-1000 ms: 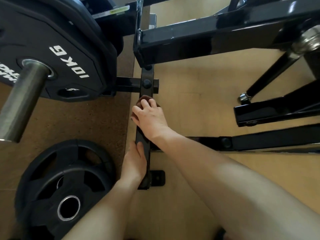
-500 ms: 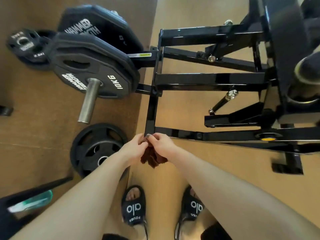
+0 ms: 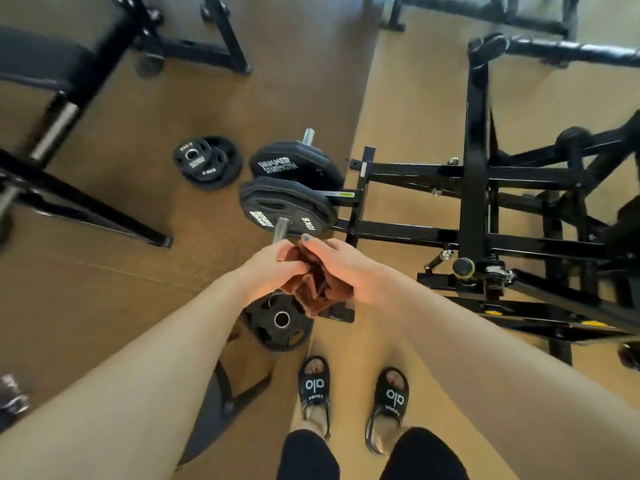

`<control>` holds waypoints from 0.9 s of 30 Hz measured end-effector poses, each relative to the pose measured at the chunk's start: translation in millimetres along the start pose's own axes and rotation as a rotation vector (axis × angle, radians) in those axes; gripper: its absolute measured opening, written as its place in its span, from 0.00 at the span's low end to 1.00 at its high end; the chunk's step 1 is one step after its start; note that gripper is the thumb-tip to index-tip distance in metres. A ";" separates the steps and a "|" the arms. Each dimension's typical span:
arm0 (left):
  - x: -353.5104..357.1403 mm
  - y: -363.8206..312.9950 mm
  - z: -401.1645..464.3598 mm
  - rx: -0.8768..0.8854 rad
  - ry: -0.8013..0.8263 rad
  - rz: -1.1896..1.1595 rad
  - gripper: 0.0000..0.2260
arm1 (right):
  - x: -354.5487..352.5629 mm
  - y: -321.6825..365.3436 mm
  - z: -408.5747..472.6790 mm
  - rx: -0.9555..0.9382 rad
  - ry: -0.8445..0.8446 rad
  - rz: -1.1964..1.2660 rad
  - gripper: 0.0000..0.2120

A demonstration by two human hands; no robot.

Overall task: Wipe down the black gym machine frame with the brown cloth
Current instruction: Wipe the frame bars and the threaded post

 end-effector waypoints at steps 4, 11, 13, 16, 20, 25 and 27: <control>-40.7 -41.7 -35.4 0.039 -0.092 0.063 0.09 | 13.7 34.8 -56.4 -0.089 0.073 0.001 0.19; -67.0 -60.9 -103.7 0.026 -0.206 0.116 0.10 | 31.7 44.2 -116.8 -0.198 0.110 -0.241 0.15; -73.3 -62.5 -123.8 -0.002 -0.232 0.111 0.10 | 39.5 48.7 -128.3 -0.238 0.066 -0.329 0.16; -84.2 -62.3 -153.9 -0.043 -0.266 0.114 0.08 | 61.4 54.6 -144.6 -0.305 0.082 -0.395 0.16; -94.0 -51.3 -197.0 -0.075 -0.242 -0.059 0.17 | 94.9 64.5 -169.0 -0.378 0.110 -0.470 0.15; -126.4 -29.8 -244.6 -0.046 -0.310 0.133 0.13 | 158.5 66.8 -190.0 -0.370 0.199 -0.640 0.20; -141.3 -13.0 -262.9 -0.047 -0.345 0.165 0.09 | 188.7 65.0 -193.2 -0.357 0.239 -0.657 0.19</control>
Point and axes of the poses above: each hand's wrist, its own z-axis towards the middle knuckle, its own x-axis out of the palm, y = z × x, the point moved 10 cm from there along z, towards the middle knuckle, and after that the axes turned 14 degrees about x, right-handed, at the moved point
